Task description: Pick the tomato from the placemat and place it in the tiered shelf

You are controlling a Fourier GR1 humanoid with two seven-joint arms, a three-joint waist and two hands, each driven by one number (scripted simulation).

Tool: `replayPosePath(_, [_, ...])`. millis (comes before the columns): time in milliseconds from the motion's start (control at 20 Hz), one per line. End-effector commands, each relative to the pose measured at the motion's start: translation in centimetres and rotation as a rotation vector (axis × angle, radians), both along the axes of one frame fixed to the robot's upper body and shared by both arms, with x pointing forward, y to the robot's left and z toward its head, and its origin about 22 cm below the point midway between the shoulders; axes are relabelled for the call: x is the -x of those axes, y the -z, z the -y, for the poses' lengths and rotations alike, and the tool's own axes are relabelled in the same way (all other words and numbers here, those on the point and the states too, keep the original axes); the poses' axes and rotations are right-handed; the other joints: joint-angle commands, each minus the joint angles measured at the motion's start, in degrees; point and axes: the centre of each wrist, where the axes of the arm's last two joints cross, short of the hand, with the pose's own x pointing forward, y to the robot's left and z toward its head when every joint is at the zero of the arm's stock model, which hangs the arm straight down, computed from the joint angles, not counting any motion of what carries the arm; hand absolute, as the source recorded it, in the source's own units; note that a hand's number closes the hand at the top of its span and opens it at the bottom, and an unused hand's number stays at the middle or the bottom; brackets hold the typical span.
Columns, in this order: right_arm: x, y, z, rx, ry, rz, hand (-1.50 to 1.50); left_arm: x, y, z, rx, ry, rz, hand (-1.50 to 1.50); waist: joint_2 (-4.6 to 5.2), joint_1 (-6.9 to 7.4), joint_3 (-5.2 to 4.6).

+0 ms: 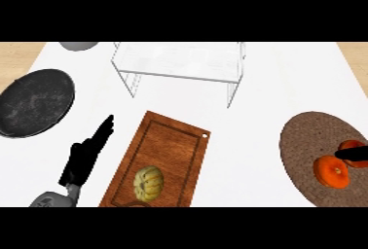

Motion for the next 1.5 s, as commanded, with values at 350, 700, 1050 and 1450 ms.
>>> replayPosePath(350, [-3.0,2.3,-1.8,0.054,0.149,-0.128,-1.5,-0.9,0.4,-1.9,-0.002,-0.022,-0.001,0.0,-0.09,-1.23,0.01])
replayPosePath(700, [-1.7,4.3,-1.5,0.047,0.14,-0.164,-1.5,0.0,0.6,-0.5,0.007,-0.04,-0.015,0.0,-0.22,-1.39,0.05])
replayPosePath(1050, [-3.5,5.2,-0.8,0.031,0.153,-0.197,-1.5,1.4,-0.3,-0.8,-0.009,-0.019,-0.022,0.0,-0.22,-1.09,0.06])
replayPosePath(1450, [-2.3,7.6,0.9,0.036,0.134,-0.222,-1.5,0.6,-0.5,-1.7,0.007,-0.026,0.01,0.0,-0.23,-1.32,0.06])
